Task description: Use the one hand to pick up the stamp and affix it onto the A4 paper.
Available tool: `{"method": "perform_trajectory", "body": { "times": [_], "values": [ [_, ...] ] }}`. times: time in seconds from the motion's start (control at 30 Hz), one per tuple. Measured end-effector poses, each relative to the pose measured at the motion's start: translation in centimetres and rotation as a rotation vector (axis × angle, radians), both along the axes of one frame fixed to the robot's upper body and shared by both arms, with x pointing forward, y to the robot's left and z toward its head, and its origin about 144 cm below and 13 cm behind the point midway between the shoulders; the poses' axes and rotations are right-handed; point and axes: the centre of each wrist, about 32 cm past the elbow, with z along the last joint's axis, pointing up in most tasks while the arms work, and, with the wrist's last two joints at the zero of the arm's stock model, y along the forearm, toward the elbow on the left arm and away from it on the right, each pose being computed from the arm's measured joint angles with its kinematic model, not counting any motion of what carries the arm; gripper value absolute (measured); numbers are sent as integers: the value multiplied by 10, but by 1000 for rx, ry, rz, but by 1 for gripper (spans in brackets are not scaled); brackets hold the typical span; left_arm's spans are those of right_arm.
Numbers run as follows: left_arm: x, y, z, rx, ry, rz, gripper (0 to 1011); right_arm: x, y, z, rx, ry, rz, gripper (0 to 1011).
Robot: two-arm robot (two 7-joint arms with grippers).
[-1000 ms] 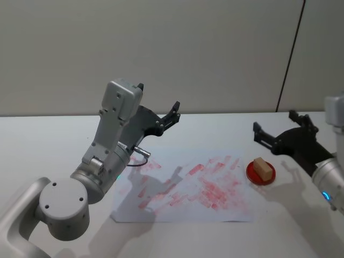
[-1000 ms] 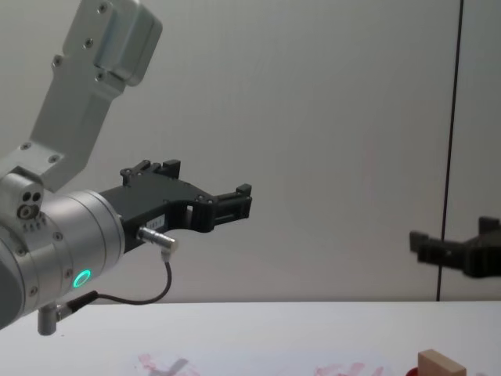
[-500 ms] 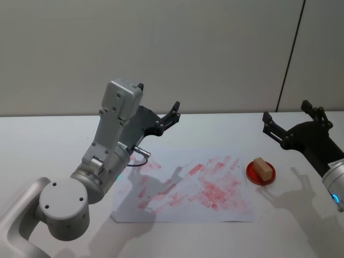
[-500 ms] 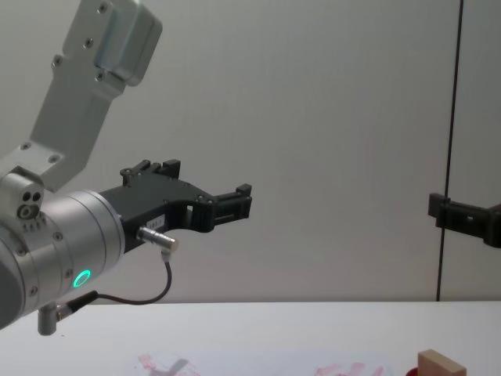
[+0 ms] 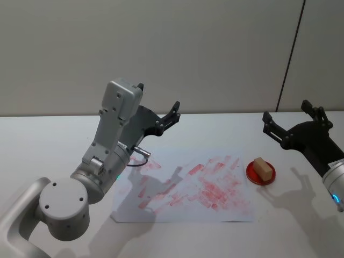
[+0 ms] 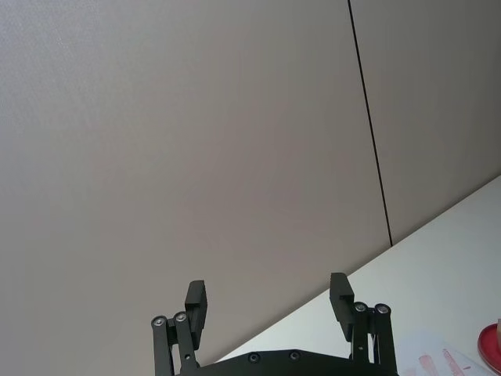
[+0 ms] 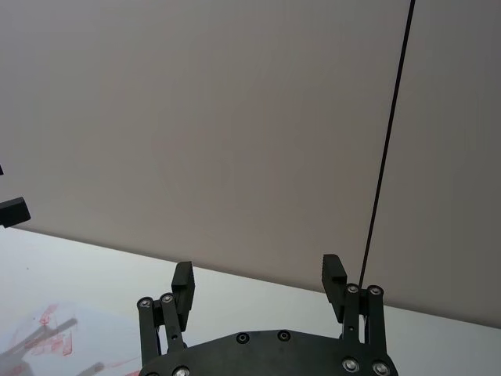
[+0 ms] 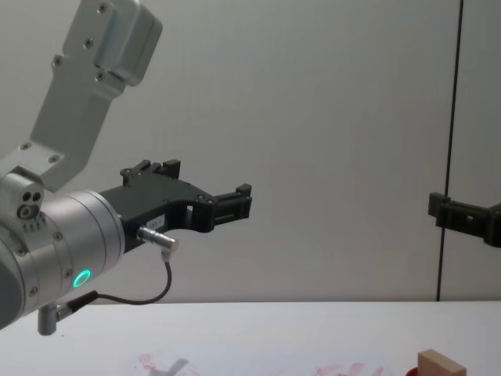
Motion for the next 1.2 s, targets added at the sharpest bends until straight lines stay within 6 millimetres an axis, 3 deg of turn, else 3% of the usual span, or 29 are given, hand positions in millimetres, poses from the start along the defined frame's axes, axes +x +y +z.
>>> {"method": "perform_trajectory", "body": {
  "times": [0.53,1.2],
  "values": [
    [0,0,0,0,0,0,1002,-2,-1,0,-4,7,1,1003],
    [0,0,0,0,0,0,1002,-35,-14,-4,-82,210,-36,1004]
  ]
}}
